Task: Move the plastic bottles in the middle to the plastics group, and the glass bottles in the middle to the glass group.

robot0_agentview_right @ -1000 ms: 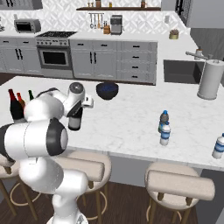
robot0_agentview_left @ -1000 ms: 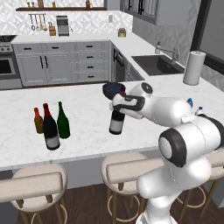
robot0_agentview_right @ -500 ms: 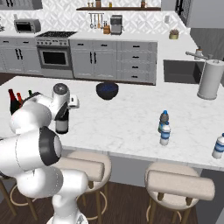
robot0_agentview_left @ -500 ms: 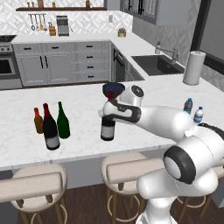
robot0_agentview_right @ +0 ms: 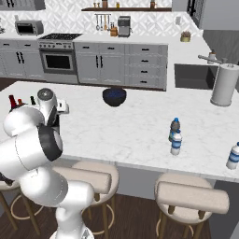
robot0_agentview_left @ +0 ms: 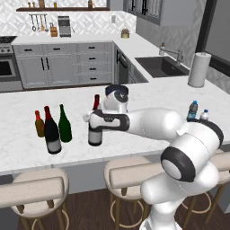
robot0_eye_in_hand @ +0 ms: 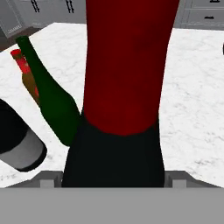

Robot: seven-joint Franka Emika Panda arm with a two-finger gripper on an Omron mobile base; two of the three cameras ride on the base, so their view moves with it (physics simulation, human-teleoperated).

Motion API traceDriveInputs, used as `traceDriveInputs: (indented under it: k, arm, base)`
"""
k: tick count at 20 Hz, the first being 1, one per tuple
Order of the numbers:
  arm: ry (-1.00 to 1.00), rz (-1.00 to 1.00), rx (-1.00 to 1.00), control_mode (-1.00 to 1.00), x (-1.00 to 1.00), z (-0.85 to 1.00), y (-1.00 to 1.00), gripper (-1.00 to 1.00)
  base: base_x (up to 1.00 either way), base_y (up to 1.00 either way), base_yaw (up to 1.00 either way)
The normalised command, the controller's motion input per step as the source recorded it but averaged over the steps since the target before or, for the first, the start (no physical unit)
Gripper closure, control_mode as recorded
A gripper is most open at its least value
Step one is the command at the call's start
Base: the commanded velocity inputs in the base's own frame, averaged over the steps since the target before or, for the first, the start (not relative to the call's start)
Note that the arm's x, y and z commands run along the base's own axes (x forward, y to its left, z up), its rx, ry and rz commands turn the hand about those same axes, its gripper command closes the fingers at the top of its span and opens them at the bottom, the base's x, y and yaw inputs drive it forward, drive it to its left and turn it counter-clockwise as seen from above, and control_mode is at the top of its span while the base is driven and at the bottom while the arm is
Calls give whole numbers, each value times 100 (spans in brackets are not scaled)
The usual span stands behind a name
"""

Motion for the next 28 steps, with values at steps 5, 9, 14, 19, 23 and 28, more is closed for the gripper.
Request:
traceDriveInputs:
  k: [5,9,14,19,23,28]
  arm:
    - [-5,0,0,-100,15,-1,41,100]
    - [-1,0,0,-100,4,-7,29,100]
    - [0,0,0,-100,0,-14,16,100]
    - [0,0,0,-100,0,-14,3,100]
    - [0,0,0,-100,0,-20,0,100]
    - [-1,0,0,-100,3,-23,5,100]
  base:
    - [0,0,0]
    - [0,0,0]
    - [0,0,0]
    - [0,0,0]
    - [0,0,0]
    - [0,0,0]
